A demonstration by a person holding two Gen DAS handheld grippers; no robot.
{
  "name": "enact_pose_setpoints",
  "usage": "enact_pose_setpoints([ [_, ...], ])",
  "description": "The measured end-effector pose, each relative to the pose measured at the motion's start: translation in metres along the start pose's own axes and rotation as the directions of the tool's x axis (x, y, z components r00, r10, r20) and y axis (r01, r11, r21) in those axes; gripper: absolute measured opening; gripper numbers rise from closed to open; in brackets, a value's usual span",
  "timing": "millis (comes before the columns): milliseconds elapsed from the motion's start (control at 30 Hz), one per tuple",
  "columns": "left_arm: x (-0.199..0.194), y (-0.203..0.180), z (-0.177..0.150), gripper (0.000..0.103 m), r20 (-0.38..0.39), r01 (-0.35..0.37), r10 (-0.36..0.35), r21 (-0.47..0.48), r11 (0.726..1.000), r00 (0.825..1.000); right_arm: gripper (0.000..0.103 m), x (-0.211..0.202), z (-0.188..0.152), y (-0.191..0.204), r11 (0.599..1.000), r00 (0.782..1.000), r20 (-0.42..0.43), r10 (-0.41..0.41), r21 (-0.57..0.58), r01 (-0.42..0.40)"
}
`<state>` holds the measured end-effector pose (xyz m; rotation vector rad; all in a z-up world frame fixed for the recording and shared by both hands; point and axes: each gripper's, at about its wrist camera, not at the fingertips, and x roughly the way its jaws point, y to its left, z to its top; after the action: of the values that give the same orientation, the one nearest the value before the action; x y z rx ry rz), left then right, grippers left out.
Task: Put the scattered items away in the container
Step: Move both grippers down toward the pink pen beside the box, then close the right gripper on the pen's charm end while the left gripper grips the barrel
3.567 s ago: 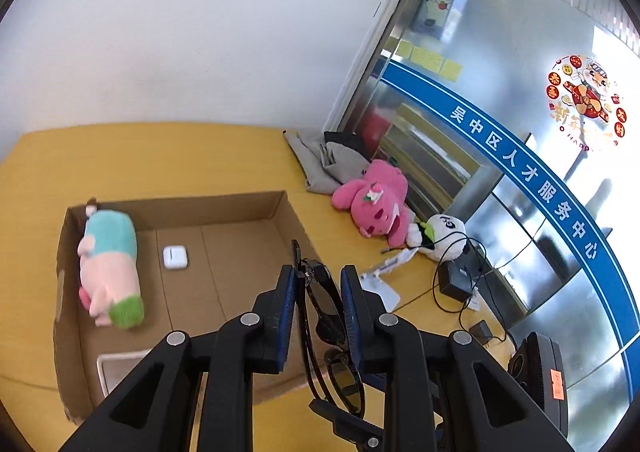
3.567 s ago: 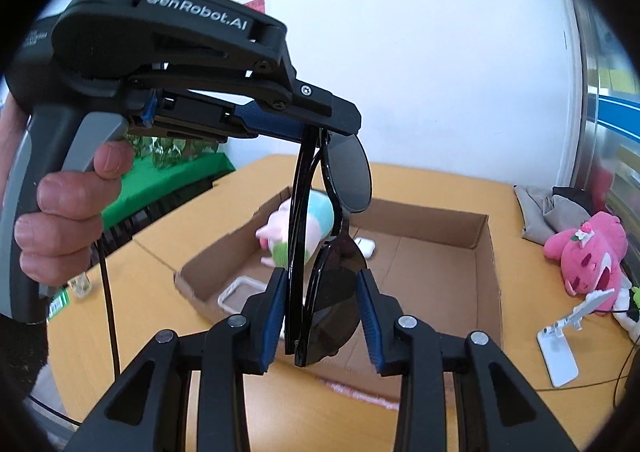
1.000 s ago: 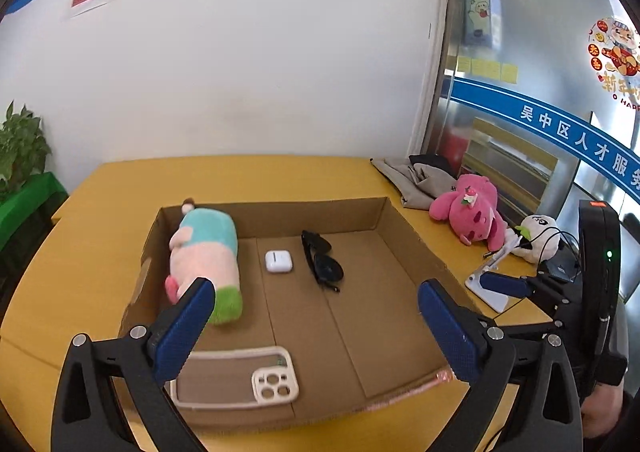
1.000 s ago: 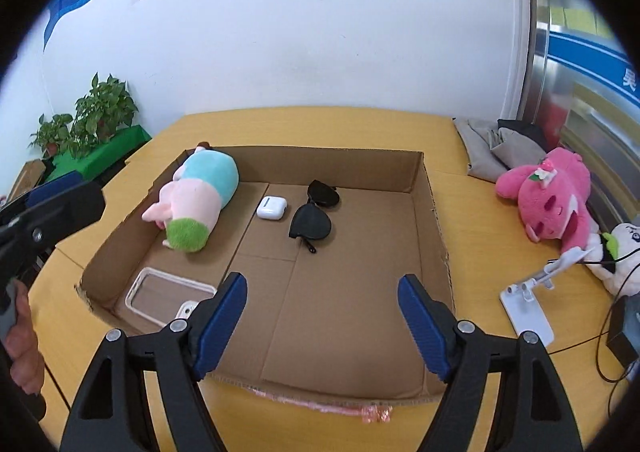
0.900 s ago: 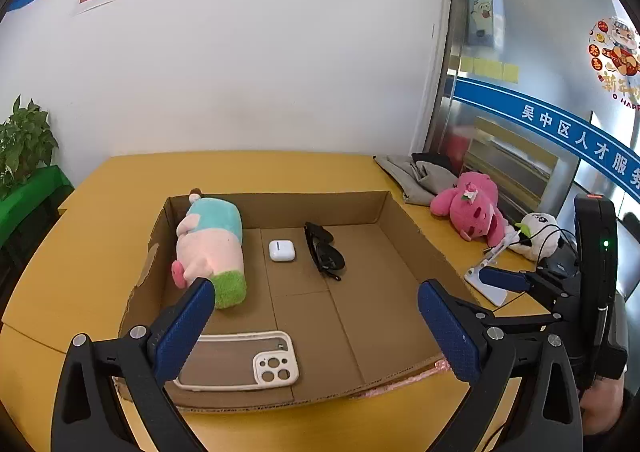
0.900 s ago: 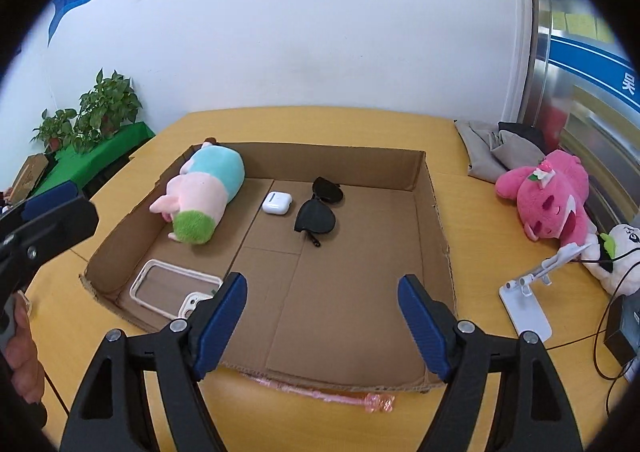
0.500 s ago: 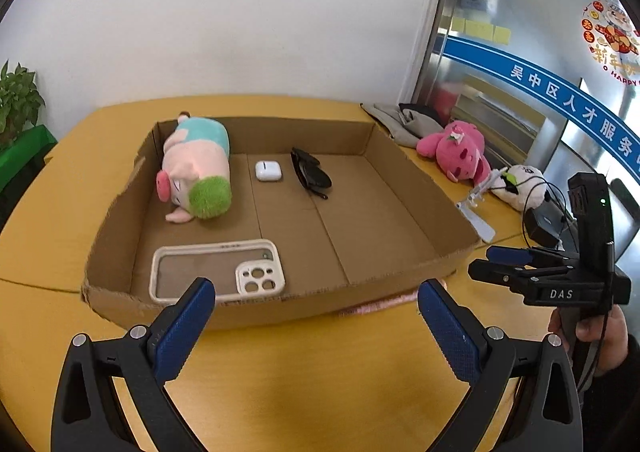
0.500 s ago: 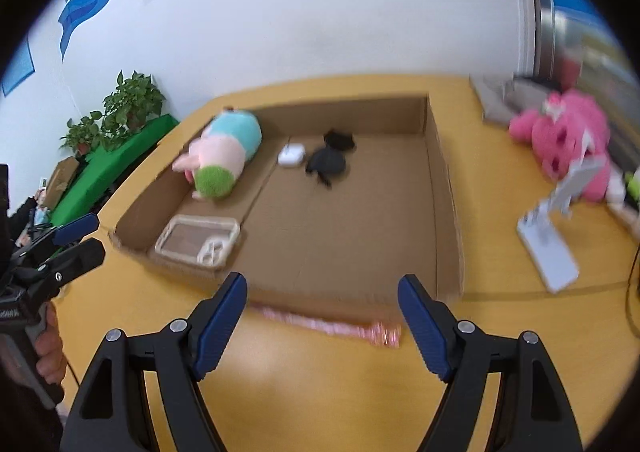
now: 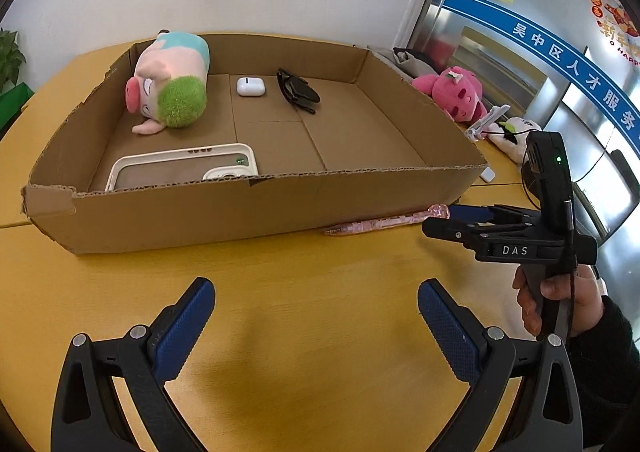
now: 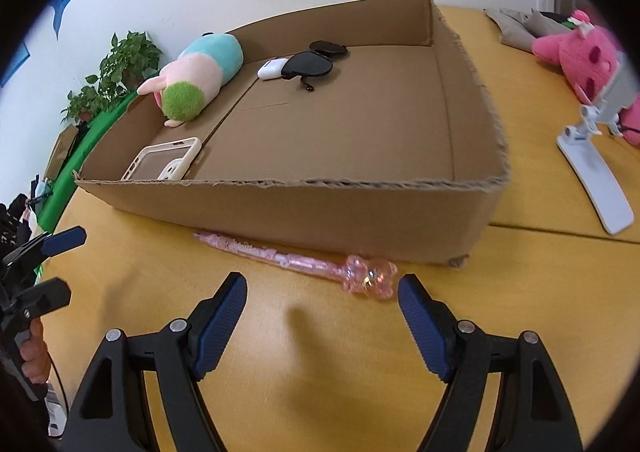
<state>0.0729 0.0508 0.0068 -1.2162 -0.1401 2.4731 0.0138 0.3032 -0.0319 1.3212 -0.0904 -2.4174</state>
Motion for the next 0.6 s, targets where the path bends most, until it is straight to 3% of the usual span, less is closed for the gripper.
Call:
enact_pose_setpoints([
  [200,0.003,0.008,-0.007,0.103,-0.017,-0.007,0.006,-0.019,1.0,1.0,0.08,0.011,-0.001,0.011,0.999,0.999,-0.022,0.033,-0.042,-0.034],
  [333,0.004,0.017,-0.008,0.103,-0.014,-0.002,0.001,-0.042,0.999,1.0,0.08,0.001,-0.013,0.039,0.97,0.971,-0.083,0.225,-0.076,-0.231],
  [400,0.007,0.022,-0.009,0.103,-0.024,0.004,-0.006,-0.06,0.998,1.0,0.08,-0.007,-0.019,0.054,0.955,0.962,-0.08,0.262,-0.122,-0.27],
  [600,0.013,0.033,-0.01,0.103,-0.055,0.043,-0.051,-0.134,0.99,0.997,0.08,0.006,-0.008,0.061,0.975,0.98,-0.098,0.172,-0.127,-0.184],
])
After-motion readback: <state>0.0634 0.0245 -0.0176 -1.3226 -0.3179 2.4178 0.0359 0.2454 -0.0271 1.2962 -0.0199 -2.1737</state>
